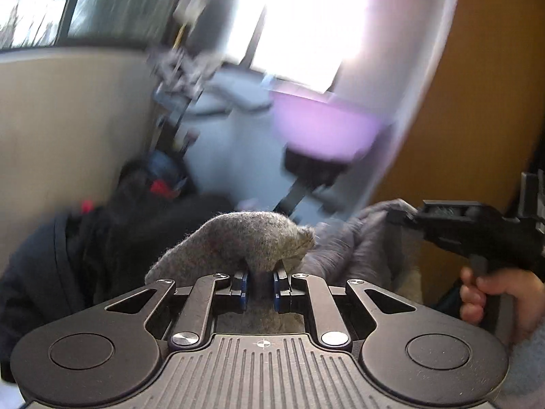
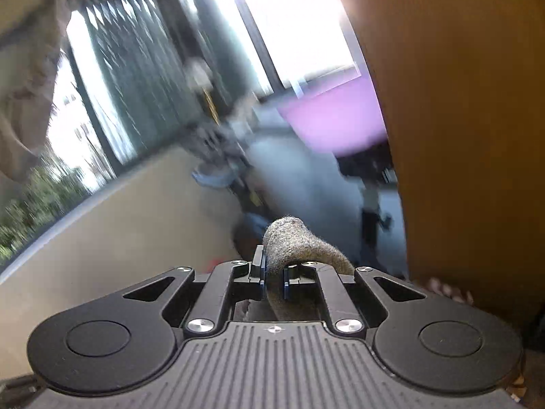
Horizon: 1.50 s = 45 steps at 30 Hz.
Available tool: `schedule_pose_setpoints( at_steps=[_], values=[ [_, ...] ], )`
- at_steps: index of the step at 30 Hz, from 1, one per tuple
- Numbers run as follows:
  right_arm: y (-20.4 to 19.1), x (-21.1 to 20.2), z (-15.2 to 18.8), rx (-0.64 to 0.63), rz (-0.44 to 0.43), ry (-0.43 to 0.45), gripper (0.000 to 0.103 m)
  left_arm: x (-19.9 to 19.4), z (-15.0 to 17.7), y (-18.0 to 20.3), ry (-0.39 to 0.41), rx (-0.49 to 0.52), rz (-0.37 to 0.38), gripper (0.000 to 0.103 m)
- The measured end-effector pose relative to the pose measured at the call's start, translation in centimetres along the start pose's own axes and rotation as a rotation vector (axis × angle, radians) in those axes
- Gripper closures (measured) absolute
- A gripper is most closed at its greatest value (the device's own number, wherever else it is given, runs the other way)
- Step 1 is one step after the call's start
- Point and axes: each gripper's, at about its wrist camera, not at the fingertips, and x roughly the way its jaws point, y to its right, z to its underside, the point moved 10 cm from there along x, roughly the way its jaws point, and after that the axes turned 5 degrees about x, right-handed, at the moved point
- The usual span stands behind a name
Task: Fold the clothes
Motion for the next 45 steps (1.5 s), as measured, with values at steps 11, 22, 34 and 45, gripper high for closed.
schedule_pose_setpoints(
  at_steps=[11, 22, 34, 45],
  values=[
    [4.4, 10.5, 10.3, -0.043, 0.06, -0.333, 0.088, 8.5, 6.2, -2.1, -0.32, -0.005, -0.048, 0.073],
    [6.8, 4.4, 9.9, 0.005, 0.125, -0.223, 0.004, 9.2, 6.4, 0.0, -0.358, 0.218, 0.111, 0.001],
    [8.2, 3.2, 16.4, -0.009, 0.229, -0.319, 0.001, 12.0, 10.5, 0.1, -0.477, 0.282, 0.165, 0.001],
    [8.1, 5.8, 17.2, 0.097, 0.244, -0.326, 0.0, 12.3, 10.4, -0.4, -0.503, 0.281, 0.139, 0.046]
  ],
)
